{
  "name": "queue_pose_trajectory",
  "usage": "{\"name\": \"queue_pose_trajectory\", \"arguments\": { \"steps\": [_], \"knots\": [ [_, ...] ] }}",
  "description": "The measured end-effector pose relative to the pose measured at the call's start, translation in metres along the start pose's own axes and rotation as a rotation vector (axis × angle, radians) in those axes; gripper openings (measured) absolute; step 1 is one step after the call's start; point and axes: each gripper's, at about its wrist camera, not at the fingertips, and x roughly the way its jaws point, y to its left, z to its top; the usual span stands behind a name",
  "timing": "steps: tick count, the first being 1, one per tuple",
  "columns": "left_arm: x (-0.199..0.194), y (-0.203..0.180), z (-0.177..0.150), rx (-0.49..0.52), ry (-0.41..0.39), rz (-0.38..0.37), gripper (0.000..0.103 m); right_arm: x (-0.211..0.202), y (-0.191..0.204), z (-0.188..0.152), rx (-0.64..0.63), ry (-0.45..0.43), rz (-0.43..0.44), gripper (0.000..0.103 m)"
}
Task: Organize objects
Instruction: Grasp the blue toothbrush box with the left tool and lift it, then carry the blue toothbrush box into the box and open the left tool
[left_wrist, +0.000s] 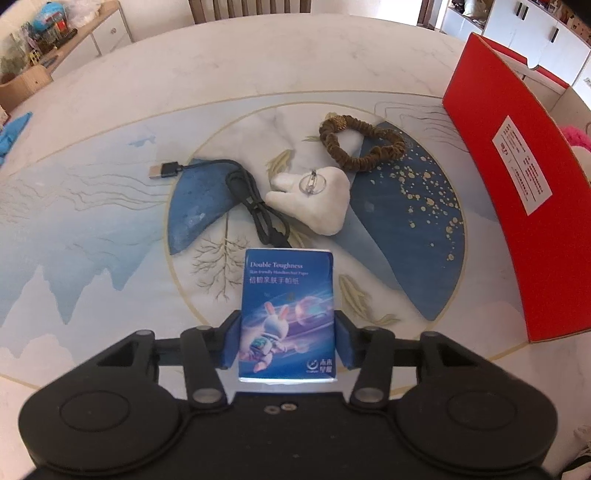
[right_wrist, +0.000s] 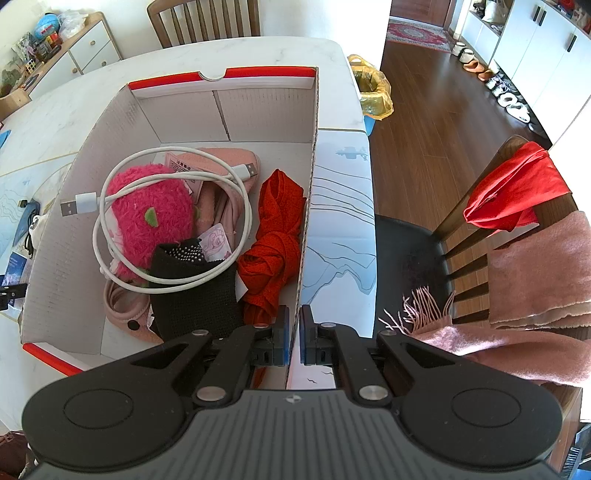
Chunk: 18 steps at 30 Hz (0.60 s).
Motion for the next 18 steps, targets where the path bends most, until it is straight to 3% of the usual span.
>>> {"name": "queue_pose_trajectory", "arguments": {
  "steps": [8,18],
  "knots": [
    [-0.039,-0.022,0.014,0.011,-0.032,-0.056,0.049,0.000,0.000,0.000,-0.001,0.000,-0.001,0.004],
    [-0.106,-0.081,0.045,0.119,-0.158,-0.183,0.049,0.000,0.001,0.002,0.006,0.001,0.005,0.004]
  ]
}}
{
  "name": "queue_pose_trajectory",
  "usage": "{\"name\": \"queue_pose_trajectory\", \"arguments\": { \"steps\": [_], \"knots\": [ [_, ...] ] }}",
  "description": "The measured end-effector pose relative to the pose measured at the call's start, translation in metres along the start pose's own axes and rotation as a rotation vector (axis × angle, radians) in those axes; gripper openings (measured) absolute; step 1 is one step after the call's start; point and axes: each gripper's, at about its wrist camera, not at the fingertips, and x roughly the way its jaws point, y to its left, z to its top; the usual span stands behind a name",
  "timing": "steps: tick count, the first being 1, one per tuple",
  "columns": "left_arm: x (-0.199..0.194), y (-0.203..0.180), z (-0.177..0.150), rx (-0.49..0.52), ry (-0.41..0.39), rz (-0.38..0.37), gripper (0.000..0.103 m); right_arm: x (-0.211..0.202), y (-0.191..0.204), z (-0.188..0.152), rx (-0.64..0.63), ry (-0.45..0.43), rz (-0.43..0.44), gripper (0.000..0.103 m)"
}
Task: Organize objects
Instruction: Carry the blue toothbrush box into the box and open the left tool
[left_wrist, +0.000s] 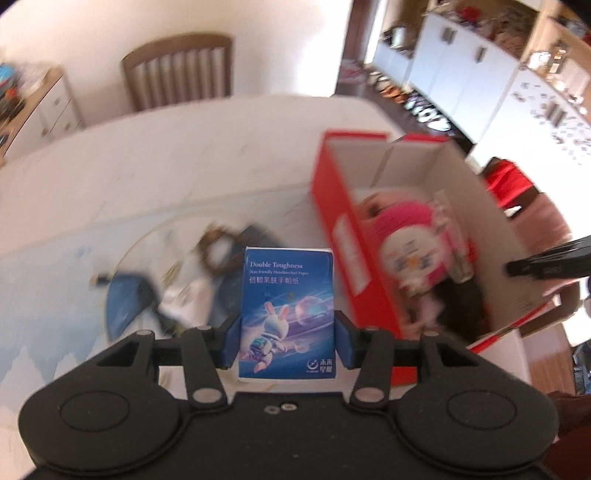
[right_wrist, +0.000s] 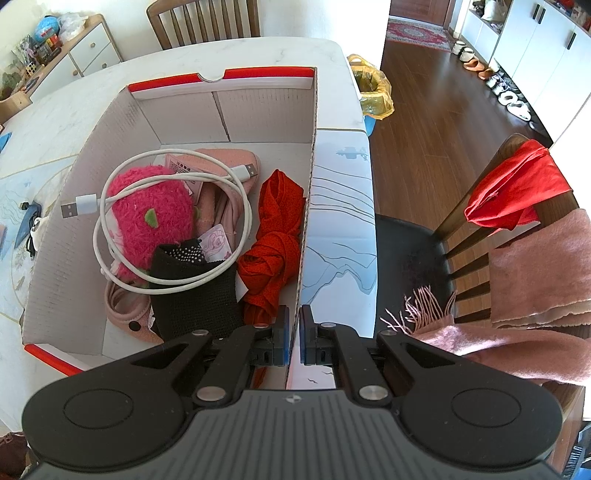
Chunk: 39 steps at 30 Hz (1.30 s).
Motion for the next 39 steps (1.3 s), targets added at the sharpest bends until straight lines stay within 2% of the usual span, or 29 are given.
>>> {"name": "queue_pose_trajectory", "arguments": {
  "steps": [9,16,23,31,39],
  "knots": [
    [-0.016,-0.050,0.035,0.124,-0.048,-0.064,0.049,-0.001,-0.001,0.001,0.011,0.002,0.008,0.004],
    [-0.001,-0.076,0.063,0.189,-0.048,-0.072,0.049,0.000,-0.001,0.001,0.012,0.001,0.010,0.004],
    [0.025,-0.118,0.091,0.294,-0.040,-0.069,0.049,0.000,-0.002,0.001,0.014,0.000,0.013,0.004],
    [0.066,-0.166,0.108,0.403,-0.021,-0.050,0.049,0.001,-0.001,0.001,0.017,-0.002,0.014,0.004],
    [0.115,-0.176,0.119,0.380,0.063,-0.034,0.049,0.000,-0.002,0.001,0.023,-0.006,0.017,0.004]
  ]
}}
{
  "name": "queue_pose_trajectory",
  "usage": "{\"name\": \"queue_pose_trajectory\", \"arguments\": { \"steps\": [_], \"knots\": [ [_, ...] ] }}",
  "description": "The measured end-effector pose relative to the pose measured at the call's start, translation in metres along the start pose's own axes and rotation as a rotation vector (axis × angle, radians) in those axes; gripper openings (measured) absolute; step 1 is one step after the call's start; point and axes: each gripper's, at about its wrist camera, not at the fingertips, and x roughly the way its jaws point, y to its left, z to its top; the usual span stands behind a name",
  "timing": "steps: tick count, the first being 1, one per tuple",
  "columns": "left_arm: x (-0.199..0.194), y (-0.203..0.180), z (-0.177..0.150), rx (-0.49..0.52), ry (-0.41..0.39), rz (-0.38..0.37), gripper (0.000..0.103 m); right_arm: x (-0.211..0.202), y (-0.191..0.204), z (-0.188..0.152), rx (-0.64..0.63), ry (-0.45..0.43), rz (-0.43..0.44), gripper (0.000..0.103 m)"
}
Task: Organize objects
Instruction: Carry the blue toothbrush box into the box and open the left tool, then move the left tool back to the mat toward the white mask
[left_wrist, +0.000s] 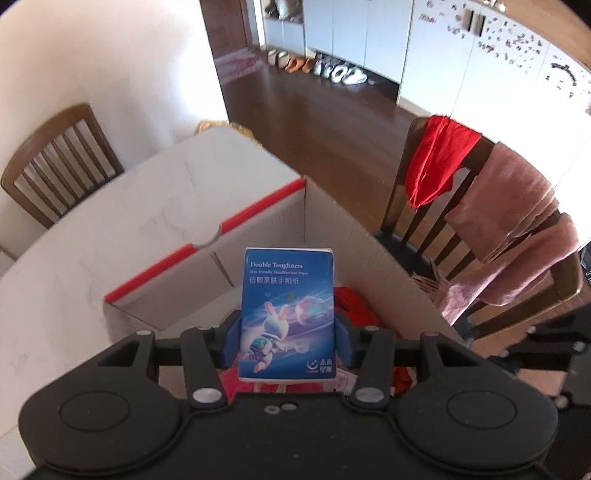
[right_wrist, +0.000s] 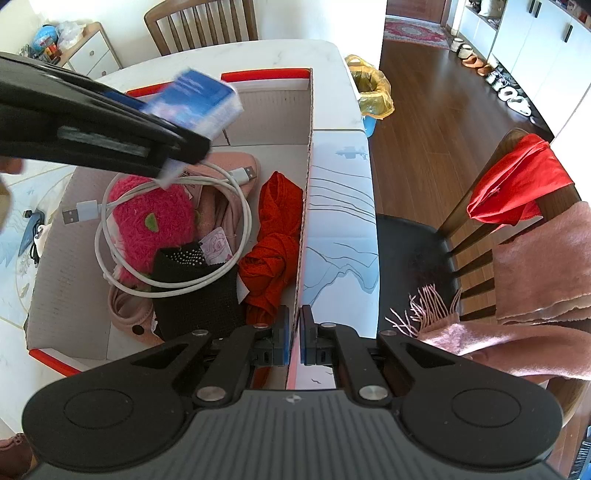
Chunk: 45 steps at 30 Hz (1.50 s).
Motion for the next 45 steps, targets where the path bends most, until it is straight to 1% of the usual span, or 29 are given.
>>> {"name": "queue_pose_trajectory", "arguments": {
  "steps": [7,15,16,17,18,19,20,24,30,39,45],
  "knots": [
    [0.023,-0.001,-0.002,0.011,0.052,-0.002,0.049,0.000,-0.001,0.000,0.003,0.000,0.002,0.004],
    [0.029,0.004,0.000,-0.024,0.064,-0.029,0.051,0.000,0.000,0.000,0.006,-0.001,0.002,0.004],
    [0.029,0.005,0.001,-0.031,0.062,-0.034,0.054,0.000,0.000,0.000,0.006,-0.001,0.002,0.004],
    [0.029,0.006,0.000,-0.036,0.059,-0.037,0.061,0.000,0.000,0.000,0.007,0.000,0.003,0.004],
    [0.029,0.006,0.000,-0.037,0.057,-0.035,0.065,-0.001,0.000,0.000,0.007,0.000,0.004,0.004],
    [0.028,0.006,0.000,-0.034,0.051,-0.033,0.070,-0.001,0.000,0.000,0.007,0.000,0.004,0.004],
    [0.027,0.006,-0.001,-0.032,0.045,-0.032,0.072,-0.001,-0.001,0.000,0.008,0.000,0.005,0.004],
    [0.024,0.008,-0.003,-0.039,0.034,-0.037,0.073,-0.001,-0.001,-0.001,0.008,0.000,0.005,0.004],
    [0.006,0.016,-0.007,-0.055,-0.004,-0.039,0.073,-0.003,-0.001,-0.002,0.007,0.001,0.005,0.004],
    [-0.041,0.042,-0.020,-0.105,-0.082,-0.039,0.073,-0.003,-0.001,-0.002,0.004,0.001,0.004,0.004],
    [-0.072,0.061,-0.031,-0.126,-0.130,-0.022,0.074,-0.003,-0.001,-0.002,0.002,0.003,0.004,0.004]
  ]
}}
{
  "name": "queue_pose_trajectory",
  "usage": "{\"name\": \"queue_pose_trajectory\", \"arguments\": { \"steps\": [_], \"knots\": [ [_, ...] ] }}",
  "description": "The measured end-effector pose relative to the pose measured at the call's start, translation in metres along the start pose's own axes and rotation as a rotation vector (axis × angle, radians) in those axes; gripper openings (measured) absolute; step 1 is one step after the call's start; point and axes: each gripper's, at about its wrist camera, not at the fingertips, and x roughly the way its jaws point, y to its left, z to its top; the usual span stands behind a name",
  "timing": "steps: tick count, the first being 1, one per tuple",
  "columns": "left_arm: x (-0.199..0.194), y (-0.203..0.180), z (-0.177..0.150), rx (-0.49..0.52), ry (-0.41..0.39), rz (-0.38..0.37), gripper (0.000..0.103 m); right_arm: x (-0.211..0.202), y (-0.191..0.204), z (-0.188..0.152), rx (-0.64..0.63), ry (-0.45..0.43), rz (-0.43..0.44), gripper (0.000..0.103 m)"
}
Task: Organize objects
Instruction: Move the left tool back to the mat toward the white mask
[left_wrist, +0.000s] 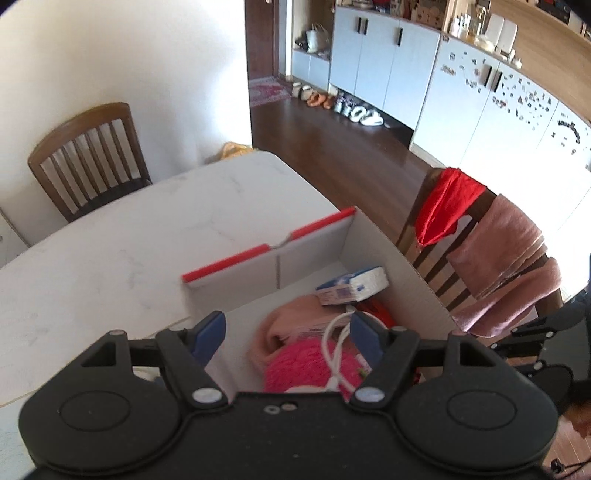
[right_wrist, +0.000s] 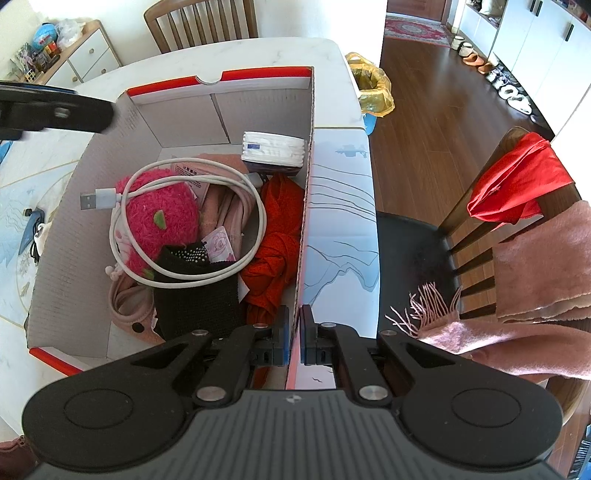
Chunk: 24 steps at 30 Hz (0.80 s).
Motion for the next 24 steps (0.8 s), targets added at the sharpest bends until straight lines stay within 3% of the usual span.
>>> {"name": "queue_pose_trajectory", "arguments": {
  "steps": [6,13,16,24],
  "knots": [
    [-0.031,0.026,-0.011,-0.033,-0.046,0.027,0.077,0.000,0.000,0.000,0.001,0.001,0.000,0.004],
    [-0.054,0.066,-0.035,-0.106,-0.079,0.072,0.094,0.001,0.000,-0.001,0.003,0.005,0.002,0.004],
    [-0.056,0.083,-0.049,-0.152,-0.075,0.082,0.100,0.001,0.000,0.000,0.001,0.008,0.002,0.004],
    [-0.036,0.126,-0.089,-0.300,-0.018,0.136,0.102,0.001,0.000,0.001,-0.002,0.012,0.000,0.004]
  ]
}}
